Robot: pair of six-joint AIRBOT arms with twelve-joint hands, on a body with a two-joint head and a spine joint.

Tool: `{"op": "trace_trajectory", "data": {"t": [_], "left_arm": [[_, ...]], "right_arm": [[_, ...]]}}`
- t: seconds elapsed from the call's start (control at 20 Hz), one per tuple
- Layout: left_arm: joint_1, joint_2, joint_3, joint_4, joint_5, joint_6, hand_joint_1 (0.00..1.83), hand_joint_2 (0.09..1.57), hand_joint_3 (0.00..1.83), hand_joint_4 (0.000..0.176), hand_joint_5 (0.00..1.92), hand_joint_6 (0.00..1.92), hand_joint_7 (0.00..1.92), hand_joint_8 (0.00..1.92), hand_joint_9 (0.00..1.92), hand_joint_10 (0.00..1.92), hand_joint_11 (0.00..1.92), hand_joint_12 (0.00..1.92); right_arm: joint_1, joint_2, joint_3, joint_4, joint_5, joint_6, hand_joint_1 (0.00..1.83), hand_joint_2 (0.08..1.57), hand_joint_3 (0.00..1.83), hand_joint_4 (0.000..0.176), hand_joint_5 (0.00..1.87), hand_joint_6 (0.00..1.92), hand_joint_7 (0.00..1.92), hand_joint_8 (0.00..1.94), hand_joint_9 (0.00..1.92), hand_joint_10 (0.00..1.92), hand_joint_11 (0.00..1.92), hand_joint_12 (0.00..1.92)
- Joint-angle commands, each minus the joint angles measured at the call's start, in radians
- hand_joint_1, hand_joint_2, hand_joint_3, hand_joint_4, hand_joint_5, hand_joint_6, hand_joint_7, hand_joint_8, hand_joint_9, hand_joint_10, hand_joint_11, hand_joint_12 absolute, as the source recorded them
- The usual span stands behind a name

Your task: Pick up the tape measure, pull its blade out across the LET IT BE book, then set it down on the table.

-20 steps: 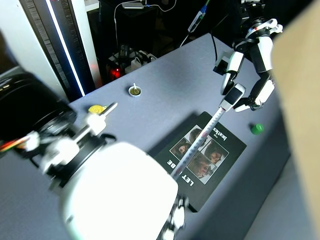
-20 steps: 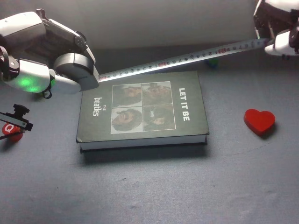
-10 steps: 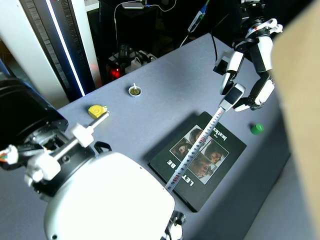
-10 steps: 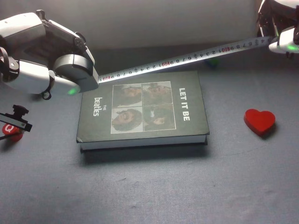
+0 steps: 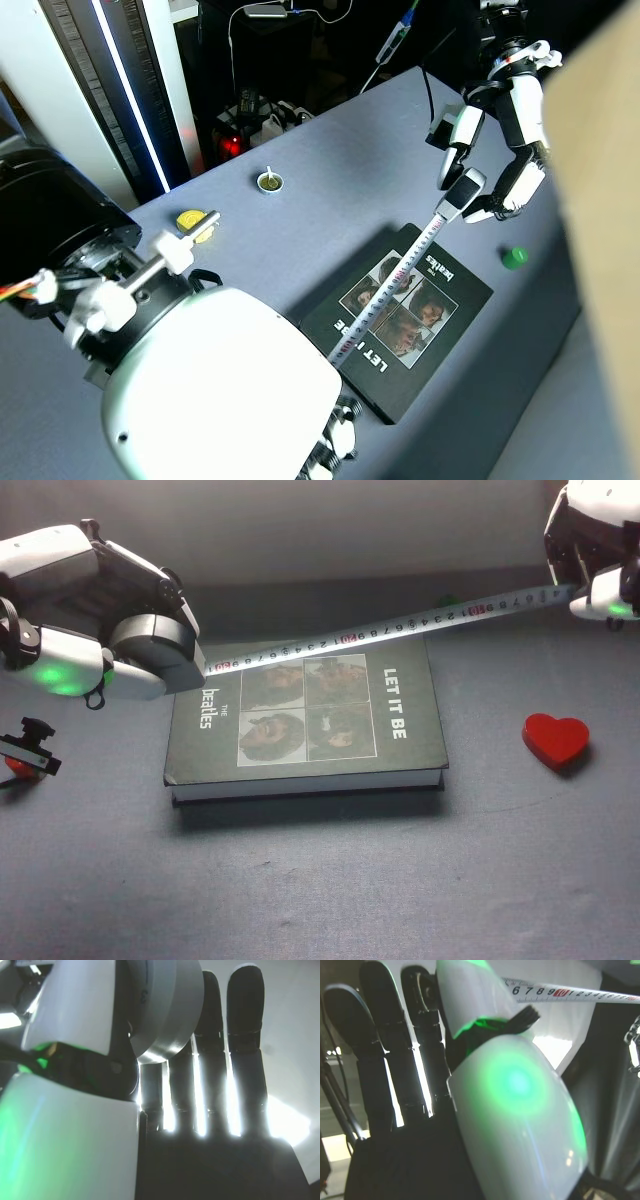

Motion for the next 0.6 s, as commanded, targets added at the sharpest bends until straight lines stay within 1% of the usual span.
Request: {"op": "trace_trajectory", "data": {"t": [0.0, 0.05, 0.1, 0.15, 0.2, 0.25, 0.3, 0.35, 0.4, 0.45, 0.55], "left_arm": [[-0.002, 0.009, 0.007, -0.014, -0.114, 0.001, 1.38, 1.1, 0.0, 0.0, 0.98, 0.84, 1.02, 0.88, 0.94, 1.26, 0.84, 1.21], [0.007, 0.01, 0.008, -0.013, -0.123, -0.002, 1.38, 1.1, 0.0, 0.0, 0.98, 0.84, 1.01, 0.88, 0.94, 1.26, 0.84, 1.2], [0.012, 0.01, 0.009, -0.013, -0.127, -0.002, 1.38, 1.1, 0.0, 0.0, 0.98, 0.84, 1.01, 0.89, 0.94, 1.26, 0.84, 1.2], [0.017, 0.011, 0.011, -0.01, -0.133, -0.005, 1.38, 1.1, 0.0, 0.0, 0.98, 0.84, 1.01, 0.89, 0.94, 1.26, 0.84, 1.2], [0.02, 0.011, 0.012, -0.009, -0.139, -0.005, 1.38, 1.1, 0.0, 0.0, 0.98, 0.84, 1.01, 0.89, 0.94, 1.26, 0.84, 1.2], [0.02, 0.011, 0.012, -0.009, -0.14, -0.005, 1.38, 1.1, 0.0, 0.0, 0.98, 0.84, 1.01, 0.88, 0.94, 1.26, 0.84, 1.2], [0.02, 0.011, 0.012, -0.009, -0.14, -0.005, 1.38, 1.1, 0.0, 0.0, 0.98, 0.84, 1.01, 0.88, 0.94, 1.26, 0.84, 1.2], [0.02, 0.011, 0.013, -0.009, -0.14, -0.005, 1.38, 1.1, 0.0, 0.0, 0.99, 0.84, 1.01, 0.89, 0.94, 1.26, 0.84, 1.2], [0.024, 0.012, 0.013, -0.009, -0.141, -0.005, 1.38, 1.1, 0.0, 0.0, 0.99, 0.83, 1.0, 0.9, 0.94, 1.26, 0.84, 1.2], [0.037, 0.014, 0.015, -0.009, -0.153, -0.005, 1.38, 1.1, 0.0, 0.0, 1.0, 0.83, 0.99, 0.91, 0.94, 1.26, 0.84, 1.21], [0.057, 0.014, 0.025, -0.003, -0.169, -0.005, 1.38, 1.1, 0.0, 0.0, 1.0, 0.83, 0.99, 0.92, 0.94, 1.26, 0.84, 1.21]], "right_arm": [[0.01, 0.009, -0.002, -0.065, -0.029, -0.013, 1.18, 1.2, 0.0, 0.0, 0.69, 1.32, 0.93, 1.15, 0.83, 0.52, 0.61, 1.17], [0.012, 0.009, -0.006, -0.064, -0.028, -0.014, 0.98, 1.2, 0.0, 0.0, 0.6, 0.59, 0.76, 0.5, 0.74, 0.3, 0.51, 1.08], [0.01, 0.009, -0.008, -0.064, -0.028, -0.014, 0.84, 1.21, 0.0, 0.0, 0.56, 0.21, 0.67, 0.17, 0.63, 0.14, 0.39, 1.04], [0.005, 0.009, -0.01, -0.064, -0.028, -0.015, 0.7, 1.19, 0.0, 0.0, 0.48, 0.06, 0.54, 0.04, 0.52, 0.05, 0.26, 1.01], [0.001, 0.009, -0.013, -0.063, -0.028, -0.016, 0.61, 1.18, 0.0, 0.0, 0.37, 0.01, 0.4, 0.01, 0.38, 0.01, 0.11, 0.98], [-0.003, 0.009, -0.015, -0.06, -0.027, -0.018, 0.46, 1.18, 0.0, 0.003, 0.25, 0.0, 0.24, 0.0, 0.22, 0.0, 0.02, 0.86], [-0.009, 0.007, -0.017, -0.047, -0.027, -0.025, 0.35, 1.18, 0.0, 0.018, 0.16, 0.0, 0.12, 0.0, 0.12, 0.0, 0.0, 0.68], [-0.01, 0.006, -0.019, -0.026, -0.027, -0.04, 0.27, 1.18, 0.0, 0.028, 0.09, 0.0, 0.05, 0.0, 0.05, 0.0, 0.0, 0.52], [-0.013, 0.005, -0.022, -0.004, -0.027, -0.051, 0.2, 1.17, 0.0, 0.045, 0.03, 0.0, 0.01, 0.0, 0.01, 0.0, 0.0, 0.4], [-0.021, 0.005, -0.031, 0.007, -0.027, -0.06, 0.17, 1.14, 0.0, 0.057, 0.01, 0.0, 0.0, 0.0, 0.0, 0.0, 0.0, 0.32], [-0.032, 0.006, -0.058, 0.005, -0.027, -0.067, 0.11, 1.11, 0.0, 0.072, 0.0, 0.0, 0.0, 0.0, 0.0, 0.0, 0.0, 0.25]]}}
